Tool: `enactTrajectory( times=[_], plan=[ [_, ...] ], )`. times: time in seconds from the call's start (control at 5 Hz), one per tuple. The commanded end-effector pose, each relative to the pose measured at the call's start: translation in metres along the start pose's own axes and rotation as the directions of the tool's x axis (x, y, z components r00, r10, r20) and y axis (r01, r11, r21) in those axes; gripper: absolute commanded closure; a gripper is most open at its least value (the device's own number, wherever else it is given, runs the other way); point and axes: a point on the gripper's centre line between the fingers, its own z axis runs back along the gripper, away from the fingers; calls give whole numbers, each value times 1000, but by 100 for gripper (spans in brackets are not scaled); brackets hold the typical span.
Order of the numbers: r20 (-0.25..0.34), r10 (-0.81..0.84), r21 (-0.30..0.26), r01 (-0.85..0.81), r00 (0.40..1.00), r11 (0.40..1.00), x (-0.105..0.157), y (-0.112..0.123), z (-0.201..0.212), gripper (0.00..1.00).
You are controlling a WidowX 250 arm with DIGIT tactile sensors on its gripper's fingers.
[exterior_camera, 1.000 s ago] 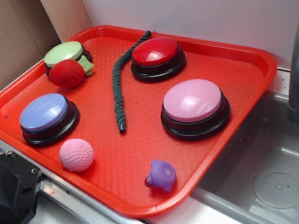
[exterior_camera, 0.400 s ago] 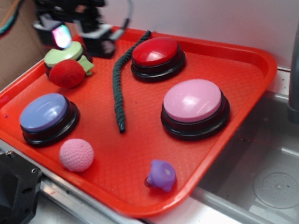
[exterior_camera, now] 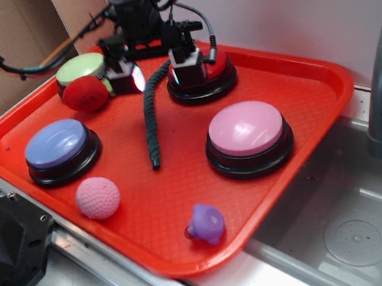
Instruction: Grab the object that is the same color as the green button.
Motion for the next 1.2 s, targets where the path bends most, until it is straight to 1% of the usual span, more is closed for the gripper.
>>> enactTrajectory(
  times=[0.0, 0.2, 0.4, 0.6, 0.8, 1.0],
  plan=[
    [-19, -30, 37, 30, 999, 999, 10, 16, -19, 0],
    [-30, -65, 51, 66, 997, 997, 6, 10, -26, 0],
    [-17, -75, 51, 75, 997, 996, 0, 4, -25, 100],
    [-11, -75, 19, 75, 997, 997, -4, 4, -22, 100],
    [-19, -93, -34, 93, 995, 995, -7, 4, -18, 100],
    [-23, -148, -89, 146, 989, 985, -10, 2, -8, 100]
  ],
)
